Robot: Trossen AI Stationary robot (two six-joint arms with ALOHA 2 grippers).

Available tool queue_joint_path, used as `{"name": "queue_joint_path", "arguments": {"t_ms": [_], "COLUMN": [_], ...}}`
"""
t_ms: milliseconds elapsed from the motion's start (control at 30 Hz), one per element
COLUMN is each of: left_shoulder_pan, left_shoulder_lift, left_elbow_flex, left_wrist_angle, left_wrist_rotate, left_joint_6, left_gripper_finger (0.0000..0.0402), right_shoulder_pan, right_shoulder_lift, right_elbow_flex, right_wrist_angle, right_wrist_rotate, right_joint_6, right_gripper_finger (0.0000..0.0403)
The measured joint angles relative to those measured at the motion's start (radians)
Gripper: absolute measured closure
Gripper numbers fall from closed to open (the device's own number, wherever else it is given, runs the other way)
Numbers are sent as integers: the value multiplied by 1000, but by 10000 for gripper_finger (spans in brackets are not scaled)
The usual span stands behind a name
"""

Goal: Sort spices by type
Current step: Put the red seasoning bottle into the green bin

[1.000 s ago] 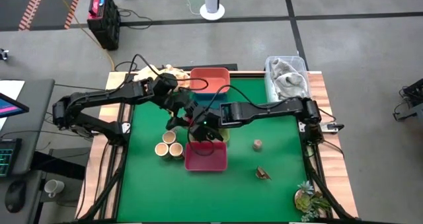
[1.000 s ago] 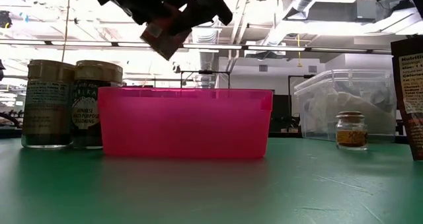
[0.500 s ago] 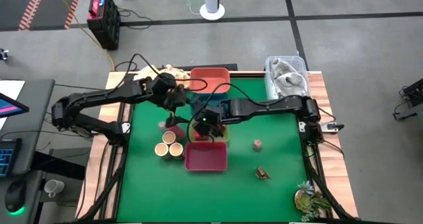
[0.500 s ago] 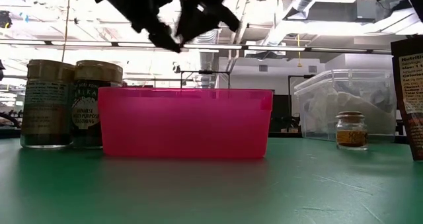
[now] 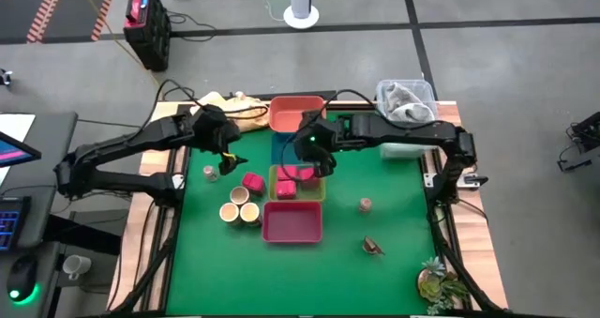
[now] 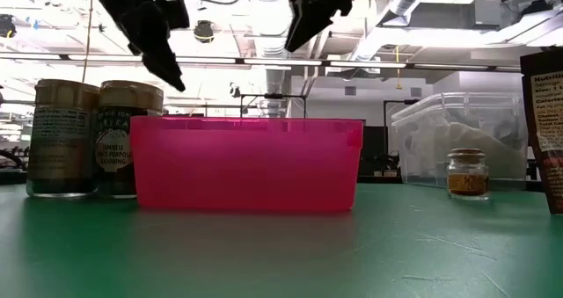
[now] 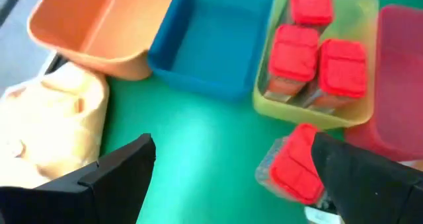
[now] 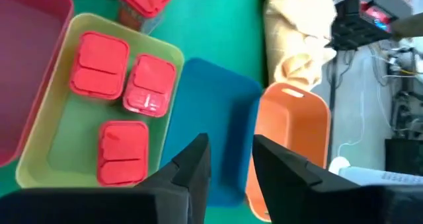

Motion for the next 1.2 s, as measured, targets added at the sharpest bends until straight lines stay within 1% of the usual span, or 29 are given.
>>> {"name": "queue_joint_path", "arguments": {"t_ms": [133, 300, 467, 600, 700, 767, 833, 933, 1033, 1200], "left_shoulder_pan": [-16, -48, -110, -160, -193, -206, -216, -232, -259, -301], "left_shoulder_lift": [39, 155, 298, 353, 370, 377, 392, 426, 455, 461], "left_elbow_flex": [-5, 38, 113, 159, 180, 182, 182, 182, 182, 182], "left_wrist_angle": [4, -10, -89, -147, -163, -157, -160, -162, -159, -159], "left_wrist_rotate": [21, 68, 77, 76, 70, 48, 29, 27, 12, -48], "left_joint_6": [21, 41, 103, 149, 175, 186, 190, 184, 195, 246], "left_gripper_finger": [15, 15, 15, 15, 15, 15, 15, 15, 15, 15], "right_shoulder_pan": [-3, -2, -22, -55, -77, -87, -93, -94, -91, -91], "right_shoulder_lift": [-34, -56, -96, -184, -274, -334, -393, -466, -517, -560], "right_elbow_flex": [-65, -127, -230, -347, -464, -540, -610, -701, -769, -841], "right_wrist_angle": [44, 57, 114, 182, 303, 395, 504, 658, 775, 884], "right_wrist_rotate": [-4, -5, -5, -5, -4, -3, -4, -3, -3, -3], "right_joint_6": [20, 62, 83, 121, 140, 145, 145, 152, 167, 178], "right_gripper_finger": [250, 249, 249, 249, 249, 249, 249, 249, 249, 249]}}
